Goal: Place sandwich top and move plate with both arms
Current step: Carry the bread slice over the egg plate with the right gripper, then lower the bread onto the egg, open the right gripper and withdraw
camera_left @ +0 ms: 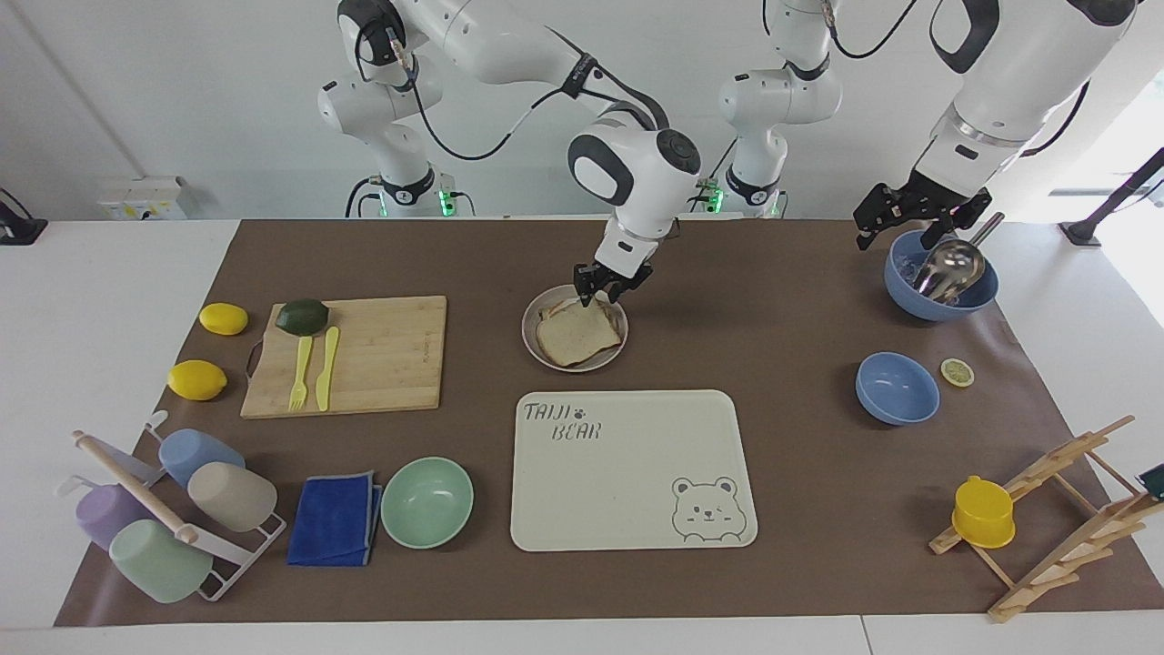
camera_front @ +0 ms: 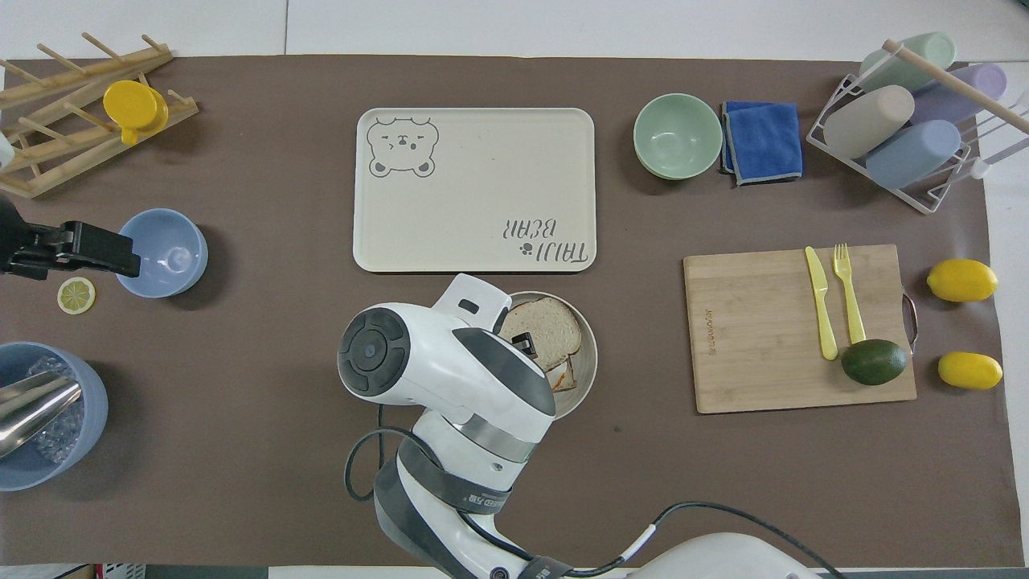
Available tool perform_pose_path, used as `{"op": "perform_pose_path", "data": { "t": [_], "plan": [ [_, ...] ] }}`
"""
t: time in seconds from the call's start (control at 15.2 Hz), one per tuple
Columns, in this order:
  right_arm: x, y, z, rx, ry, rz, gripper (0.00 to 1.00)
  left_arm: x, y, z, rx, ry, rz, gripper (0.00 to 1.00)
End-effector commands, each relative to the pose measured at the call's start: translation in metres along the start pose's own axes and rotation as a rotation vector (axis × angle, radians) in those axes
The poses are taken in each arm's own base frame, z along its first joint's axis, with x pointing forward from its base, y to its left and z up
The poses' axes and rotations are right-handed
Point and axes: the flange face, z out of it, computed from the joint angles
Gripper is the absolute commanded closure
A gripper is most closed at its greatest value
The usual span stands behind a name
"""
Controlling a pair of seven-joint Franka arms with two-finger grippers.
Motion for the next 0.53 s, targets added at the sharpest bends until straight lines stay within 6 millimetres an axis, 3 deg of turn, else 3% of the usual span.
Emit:
{"op": "perform_pose_path", "data": {
  "t": [0.0, 0.2, 0.26, 0.46],
  "plan": [
    [0.010, 0.036, -0.037, 0.050, 0.046, 0.075, 0.00, -0.007, -0.004, -0.002, 0.016, 0.008, 0.001, 0.00],
    [0.036, 0.155, -0.066, 0.127, 0.045, 0.175, 0.00, -0.011, 0.005, 0.009, 0.017, 0.007, 0.017, 0.00],
    [0.044, 0.207, -0.064, 0.149, 0.029, 0.200, 0.00, -0.015, 0.010, 0.016, 0.012, 0.015, 0.015, 0.00],
    [0.041, 0.335, -0.055, 0.212, -0.034, 0.253, 0.00, -0.042, 0.061, 0.050, 0.008, 0.019, 0.006, 0.00]
  ]
}}
